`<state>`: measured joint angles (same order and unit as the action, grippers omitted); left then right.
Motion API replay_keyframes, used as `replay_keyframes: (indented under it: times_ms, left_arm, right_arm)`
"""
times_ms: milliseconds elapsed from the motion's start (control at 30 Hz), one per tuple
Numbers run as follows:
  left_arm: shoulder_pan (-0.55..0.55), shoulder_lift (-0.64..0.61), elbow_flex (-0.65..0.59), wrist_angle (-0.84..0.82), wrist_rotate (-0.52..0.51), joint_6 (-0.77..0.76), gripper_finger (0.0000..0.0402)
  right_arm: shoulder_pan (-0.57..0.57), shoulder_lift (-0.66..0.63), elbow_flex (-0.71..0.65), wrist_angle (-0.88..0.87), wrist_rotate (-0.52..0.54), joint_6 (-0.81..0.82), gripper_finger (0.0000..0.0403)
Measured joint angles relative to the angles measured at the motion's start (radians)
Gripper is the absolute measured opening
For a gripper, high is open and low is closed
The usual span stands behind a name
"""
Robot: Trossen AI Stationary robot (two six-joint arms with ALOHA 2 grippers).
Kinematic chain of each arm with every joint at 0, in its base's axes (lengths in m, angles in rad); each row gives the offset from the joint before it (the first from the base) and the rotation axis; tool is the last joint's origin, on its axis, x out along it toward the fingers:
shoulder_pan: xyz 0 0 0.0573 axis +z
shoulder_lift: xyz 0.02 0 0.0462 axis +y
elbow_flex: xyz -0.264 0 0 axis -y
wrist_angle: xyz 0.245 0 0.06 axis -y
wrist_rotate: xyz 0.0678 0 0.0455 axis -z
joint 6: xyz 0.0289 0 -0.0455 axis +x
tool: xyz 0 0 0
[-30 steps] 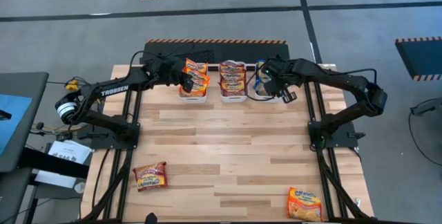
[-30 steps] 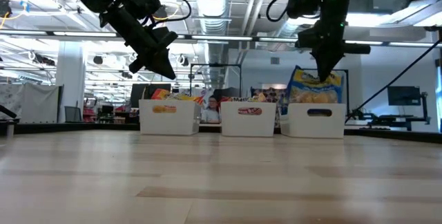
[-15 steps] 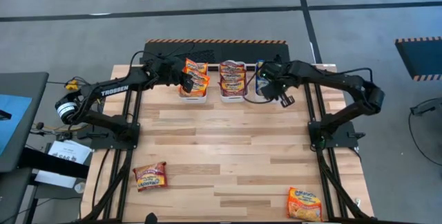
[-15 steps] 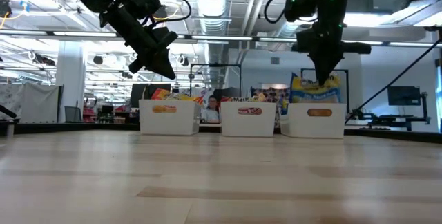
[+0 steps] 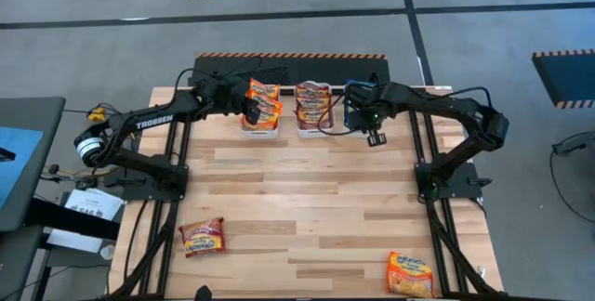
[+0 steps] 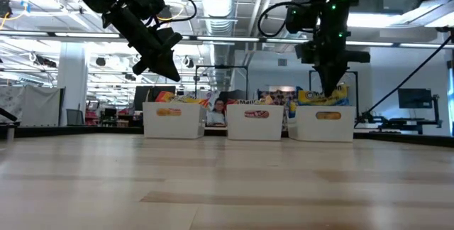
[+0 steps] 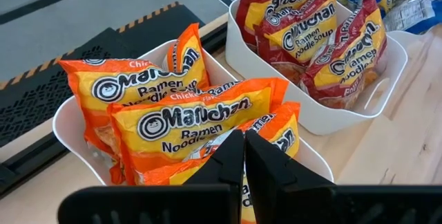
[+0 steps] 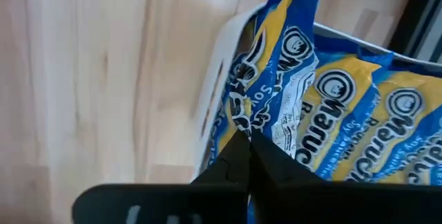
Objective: Sort Maruchan noodles
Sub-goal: Put the blue noodle pack into the right white bin
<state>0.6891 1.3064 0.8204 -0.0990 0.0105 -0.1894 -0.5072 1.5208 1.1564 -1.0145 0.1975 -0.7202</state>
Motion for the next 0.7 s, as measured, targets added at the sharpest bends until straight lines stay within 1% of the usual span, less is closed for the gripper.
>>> replay_keyframes:
  times_ms: [67, 167, 267, 500, 600, 700]
  left_arm:
    - [0.0, 0.0, 0.0, 0.0, -0.003, 0.008, 0.0]
    - [0.0, 0.0, 0.0, 0.0, -0.041, 0.005, 0.0]
    - [0.0, 0.0, 0.0, 0.0, -0.052, 0.011, 0.0]
    - [0.0, 0.003, 0.0, -0.007, -0.042, 0.012, 0.0]
    - [0.0, 0.003, 0.0, -0.016, -0.041, 0.011, 0.0]
    - [0.002, 0.003, 0.0, -0.021, -0.024, -0.017, 0.0]
  right_arm:
    - [-0.006, 0.004, 0.0, -0.003, -0.015, 0.022, 0.0019]
    - [-0.006, 0.022, 0.0, -0.005, -0.018, 0.058, 0.0027]
    - [-0.006, 0.025, 0.0, -0.007, -0.018, 0.095, 0.0043]
    - [0.008, 0.021, 0.0, -0.034, -0.013, 0.128, 0.01]
    - [0.008, 0.02, 0.0, -0.054, 0.011, 0.141, 0.0128]
    - [0.006, 0.009, -0.002, -0.062, 0.018, 0.141, 0.0157]
